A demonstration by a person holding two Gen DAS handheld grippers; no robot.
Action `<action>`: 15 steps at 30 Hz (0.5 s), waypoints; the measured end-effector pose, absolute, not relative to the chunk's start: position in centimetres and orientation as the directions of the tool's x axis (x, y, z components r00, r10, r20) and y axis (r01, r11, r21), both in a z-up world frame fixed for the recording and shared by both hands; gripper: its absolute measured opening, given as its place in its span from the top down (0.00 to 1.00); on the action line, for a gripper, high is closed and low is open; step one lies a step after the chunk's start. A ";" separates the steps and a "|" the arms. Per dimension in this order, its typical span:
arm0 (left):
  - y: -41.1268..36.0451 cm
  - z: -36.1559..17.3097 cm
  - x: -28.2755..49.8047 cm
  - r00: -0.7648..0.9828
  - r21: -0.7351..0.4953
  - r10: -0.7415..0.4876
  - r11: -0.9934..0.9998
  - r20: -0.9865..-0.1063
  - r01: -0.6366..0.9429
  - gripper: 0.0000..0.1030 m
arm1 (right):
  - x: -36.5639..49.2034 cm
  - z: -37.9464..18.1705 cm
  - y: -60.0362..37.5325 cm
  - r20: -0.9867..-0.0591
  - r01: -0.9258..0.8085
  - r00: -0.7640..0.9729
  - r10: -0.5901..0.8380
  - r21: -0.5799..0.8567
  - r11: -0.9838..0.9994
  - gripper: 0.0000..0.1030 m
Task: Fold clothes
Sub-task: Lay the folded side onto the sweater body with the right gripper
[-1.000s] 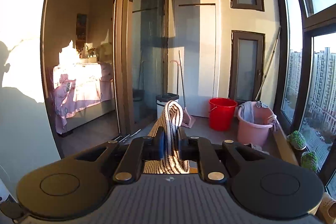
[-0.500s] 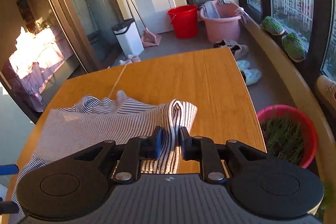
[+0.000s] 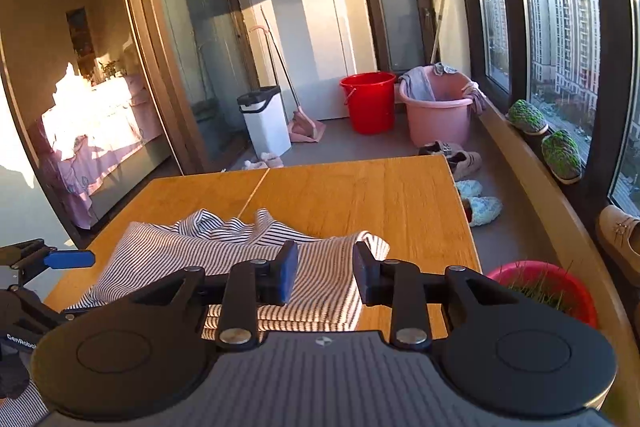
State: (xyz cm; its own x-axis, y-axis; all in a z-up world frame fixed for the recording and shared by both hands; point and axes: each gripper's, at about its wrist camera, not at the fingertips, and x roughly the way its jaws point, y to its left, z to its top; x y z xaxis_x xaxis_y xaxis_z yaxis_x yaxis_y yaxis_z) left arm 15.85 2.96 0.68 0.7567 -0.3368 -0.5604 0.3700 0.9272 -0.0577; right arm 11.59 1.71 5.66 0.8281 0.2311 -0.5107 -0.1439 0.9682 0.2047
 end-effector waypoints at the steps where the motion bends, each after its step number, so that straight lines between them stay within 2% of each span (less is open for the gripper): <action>1: 3.0 0.8 16.1 0.750 -0.094 -0.365 0.920 -0.551 0.380 0.00 | 12.3 5.0 2.1 -0.543 -0.141 0.806 0.236 0.210 0.967 0.71; 3: 2.6 0.6 16.7 0.734 -0.105 -0.370 0.918 -0.569 0.382 0.00 | 13.7 3.5 2.8 -0.614 -0.126 0.753 0.235 0.216 0.968 0.71; 7: 2.8 -2.4 18.0 0.707 -0.076 -0.249 0.961 -0.663 0.266 0.00 | 13.8 1.7 3.2 -0.603 -0.140 0.767 0.218 0.174 0.975 0.70; 15: 3.4 -3.4 16.7 0.744 -0.060 -0.250 0.960 -0.620 0.272 0.00 | 12.7 1.2 4.4 -0.557 -0.157 0.811 0.179 0.087 0.984 0.68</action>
